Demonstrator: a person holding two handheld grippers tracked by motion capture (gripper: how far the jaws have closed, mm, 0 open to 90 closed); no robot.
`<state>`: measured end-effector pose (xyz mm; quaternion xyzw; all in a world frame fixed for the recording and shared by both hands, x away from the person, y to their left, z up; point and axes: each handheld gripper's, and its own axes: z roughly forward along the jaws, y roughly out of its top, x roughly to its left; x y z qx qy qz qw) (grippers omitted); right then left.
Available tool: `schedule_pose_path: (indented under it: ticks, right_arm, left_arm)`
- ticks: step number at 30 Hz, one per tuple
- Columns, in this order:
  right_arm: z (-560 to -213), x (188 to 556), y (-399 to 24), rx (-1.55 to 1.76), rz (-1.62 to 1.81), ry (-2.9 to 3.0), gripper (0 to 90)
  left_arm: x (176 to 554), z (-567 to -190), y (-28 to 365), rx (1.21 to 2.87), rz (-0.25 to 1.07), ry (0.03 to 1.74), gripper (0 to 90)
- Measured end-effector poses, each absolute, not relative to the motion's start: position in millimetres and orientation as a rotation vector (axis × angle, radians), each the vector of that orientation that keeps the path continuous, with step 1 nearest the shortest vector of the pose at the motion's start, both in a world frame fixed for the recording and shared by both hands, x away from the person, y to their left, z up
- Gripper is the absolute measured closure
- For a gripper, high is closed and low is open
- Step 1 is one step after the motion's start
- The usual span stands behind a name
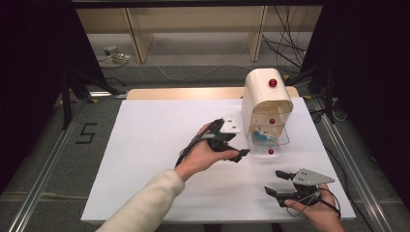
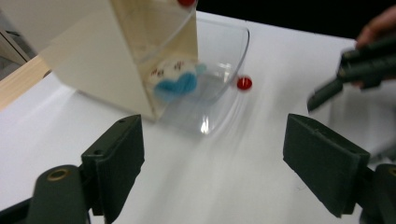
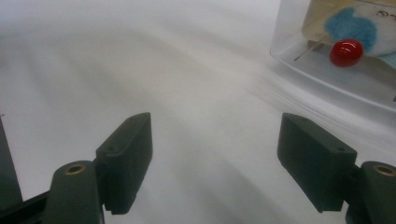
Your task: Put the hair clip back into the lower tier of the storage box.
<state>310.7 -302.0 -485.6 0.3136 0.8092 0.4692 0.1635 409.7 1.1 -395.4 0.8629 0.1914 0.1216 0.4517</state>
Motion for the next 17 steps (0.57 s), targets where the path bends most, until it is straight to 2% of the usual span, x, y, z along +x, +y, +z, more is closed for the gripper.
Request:
schedule_pose_path:
  ticks: [3, 9, 13, 17]
  right_arm:
    - [-485.7, 310.8, -301.8, 0.892, 1.335, 2.306, 27.3]
    - [-486.2, 311.6, -301.7, 0.896, 1.326, 2.306, 27.2]
    - [-485.5, 311.3, -300.4, 0.893, 1.313, 2.314, 27.0]
    - [-485.6, 311.2, -299.6, 0.895, 1.314, 2.315, 26.6]
  left_arm:
    - [395.0, -411.1, 42.3, 2.114, 0.314, 0.471, 21.7]
    - [362.5, -449.4, 125.0, 2.070, 0.334, 0.573, 21.6]
    - [350.2, -459.1, 155.0, 2.031, 0.356, 0.625, 21.0]
    - [348.3, -460.8, 162.8, 2.011, 0.366, 0.641, 20.7]
